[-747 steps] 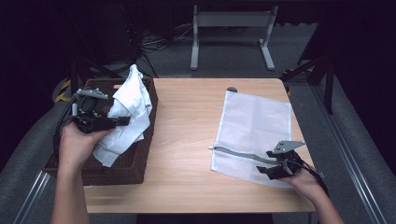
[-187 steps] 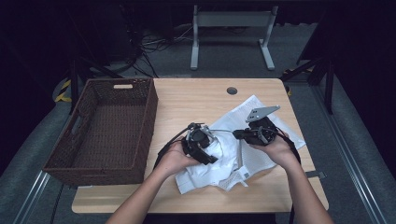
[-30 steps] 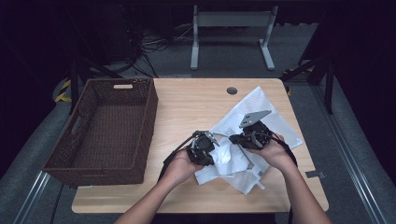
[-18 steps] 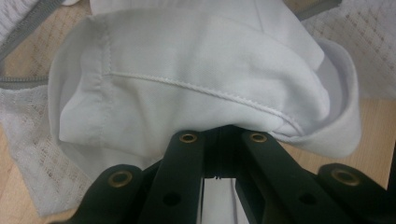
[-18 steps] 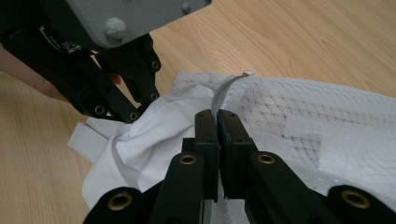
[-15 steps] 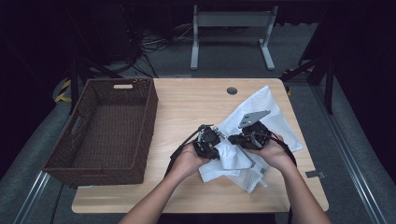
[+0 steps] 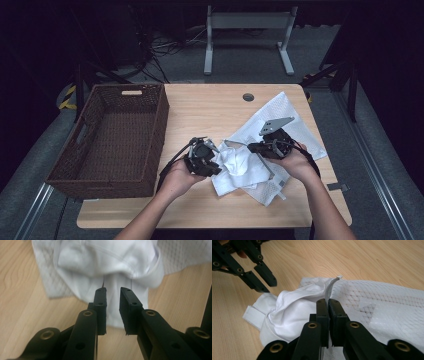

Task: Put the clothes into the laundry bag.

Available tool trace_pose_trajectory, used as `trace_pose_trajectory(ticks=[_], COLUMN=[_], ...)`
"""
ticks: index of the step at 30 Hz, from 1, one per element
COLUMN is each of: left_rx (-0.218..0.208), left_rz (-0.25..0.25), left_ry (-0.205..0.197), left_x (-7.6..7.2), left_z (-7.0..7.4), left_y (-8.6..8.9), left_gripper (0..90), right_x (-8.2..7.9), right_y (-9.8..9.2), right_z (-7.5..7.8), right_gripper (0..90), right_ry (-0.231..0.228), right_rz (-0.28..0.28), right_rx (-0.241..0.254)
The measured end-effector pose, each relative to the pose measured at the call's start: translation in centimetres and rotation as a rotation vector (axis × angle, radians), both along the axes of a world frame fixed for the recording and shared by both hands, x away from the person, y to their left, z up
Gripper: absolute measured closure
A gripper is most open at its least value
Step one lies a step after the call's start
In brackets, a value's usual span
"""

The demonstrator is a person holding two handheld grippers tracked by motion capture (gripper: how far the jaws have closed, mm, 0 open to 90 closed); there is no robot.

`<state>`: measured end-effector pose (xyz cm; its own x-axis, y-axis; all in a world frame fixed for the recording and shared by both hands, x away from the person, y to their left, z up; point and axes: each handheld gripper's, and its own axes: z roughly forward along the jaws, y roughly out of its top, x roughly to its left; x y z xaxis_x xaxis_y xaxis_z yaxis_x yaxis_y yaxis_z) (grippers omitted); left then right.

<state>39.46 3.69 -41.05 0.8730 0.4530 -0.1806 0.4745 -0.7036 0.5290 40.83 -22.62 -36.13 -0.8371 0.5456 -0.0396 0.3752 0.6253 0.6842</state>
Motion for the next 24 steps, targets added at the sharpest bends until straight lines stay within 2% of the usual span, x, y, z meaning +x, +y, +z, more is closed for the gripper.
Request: trace_pose_trajectory(ticks=[2, 4, 6, 10, 14, 18, 24], left_rx=[0.019, 0.053, 0.070, 0.106, 0.115, 0.105, 0.095], left_rz=[-0.008, -0.019, -0.027, -0.057, -0.078, -0.081, -0.080], left_ry=[0.007, 0.025, 0.039, 0.056, 0.056, 0.051, 0.035], left_x=[-0.5, -1.1, -1.5, -2.5, -2.6, -2.4, -1.5], left_z=[-0.5, -1.1, -1.5, -2.6, -3.0, -3.0, -3.0], left_y=[0.6, 1.1, 1.3, 1.0, -0.2, -0.8, -2.1], left_gripper=[74.7, 83.3, 89.4, 90.0, 90.0, 90.0, 90.0], right_x=[0.0, 0.0, 0.0, 0.0, 0.0, 0.0, -0.1], right_y=[0.0, 0.0, 0.0, 0.0, 0.1, 0.1, 0.4], right_z=[0.0, -0.1, -0.1, -0.1, -0.1, -0.1, -0.2], right_gripper=[86.9, 86.9, 86.9, 86.9, 86.9, 86.9, 86.9], right_ry=[-0.001, 0.000, 0.001, 0.002, 0.002, 0.005, 0.011], right_rz=[0.000, 0.000, -0.002, -0.003, -0.002, 0.004, 0.008], right_rx=[-0.001, -0.004, -0.005, -0.005, -0.007, -0.007, -0.010])
